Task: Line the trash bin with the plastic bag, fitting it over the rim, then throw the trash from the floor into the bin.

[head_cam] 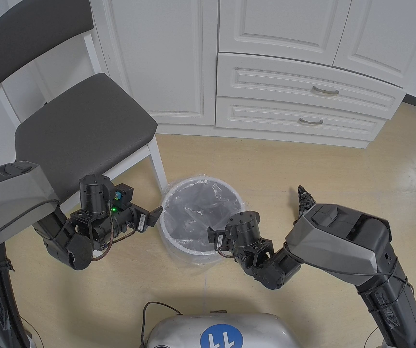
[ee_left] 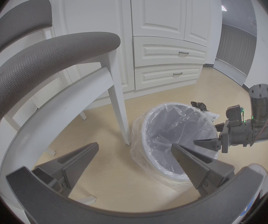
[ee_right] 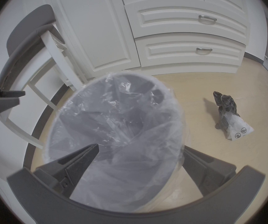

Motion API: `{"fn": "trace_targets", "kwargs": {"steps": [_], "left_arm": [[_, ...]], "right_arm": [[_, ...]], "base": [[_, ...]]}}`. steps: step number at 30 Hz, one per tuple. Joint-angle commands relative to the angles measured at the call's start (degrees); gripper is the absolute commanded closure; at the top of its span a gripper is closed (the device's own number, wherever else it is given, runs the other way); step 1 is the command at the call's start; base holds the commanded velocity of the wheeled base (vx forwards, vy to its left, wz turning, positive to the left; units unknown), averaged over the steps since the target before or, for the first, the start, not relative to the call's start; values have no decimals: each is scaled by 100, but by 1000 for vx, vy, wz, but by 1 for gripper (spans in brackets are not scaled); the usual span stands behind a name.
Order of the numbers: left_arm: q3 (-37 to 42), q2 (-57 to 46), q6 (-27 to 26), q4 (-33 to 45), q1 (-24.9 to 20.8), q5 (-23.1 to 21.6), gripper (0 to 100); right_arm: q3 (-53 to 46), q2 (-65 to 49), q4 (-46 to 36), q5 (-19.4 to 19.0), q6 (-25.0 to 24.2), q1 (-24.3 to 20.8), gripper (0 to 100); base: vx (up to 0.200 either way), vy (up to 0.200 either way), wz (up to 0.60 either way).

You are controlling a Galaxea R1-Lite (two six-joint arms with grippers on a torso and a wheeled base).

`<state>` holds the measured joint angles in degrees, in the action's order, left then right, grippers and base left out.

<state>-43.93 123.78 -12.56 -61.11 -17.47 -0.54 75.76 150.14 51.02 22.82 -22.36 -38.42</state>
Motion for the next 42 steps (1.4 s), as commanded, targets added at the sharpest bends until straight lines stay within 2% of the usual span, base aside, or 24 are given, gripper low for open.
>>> {"fn": "trace_targets", "kwargs": {"steps": [1, 7, 8, 11, 22, 31, 36, 42], "left_arm": [[8, 32, -1, -6, -20, 1, 0], [8, 32, -1, -6, -20, 1, 0], [8, 32, -1, -6, -20, 1, 0], [17, 32, -1, -6, -20, 1, 0], [-1, 129, -1, -6, -46, 1, 0], [-186, 506, -124, -6, 15, 36, 0], [-309, 717, -326, -6, 33, 502, 0], [-493, 832, -520, 3, 226, 836, 0]], "right_arm": [[17, 200, -13, 3, 21, 19, 0], [-343, -99, -250, -15, 188, 107, 0], [-642, -433, -602, -85, 276, 169, 0], [-862, -661, -839, -129, 390, 186, 0], [-739, -644, -769, -138, 452, 380, 0], [-809, -740, -180, -111, 443, 309, 0], [-932, -969, -171, -85, 443, 283, 0], [-976, -1118, -171, -85, 443, 336, 0]], "base": [[0, 0, 0], [0, 0, 0], [0, 0, 0], [0, 0, 0], [0, 0, 0], [0, 0, 0], [0, 0, 0], [0, 0, 0]]}}
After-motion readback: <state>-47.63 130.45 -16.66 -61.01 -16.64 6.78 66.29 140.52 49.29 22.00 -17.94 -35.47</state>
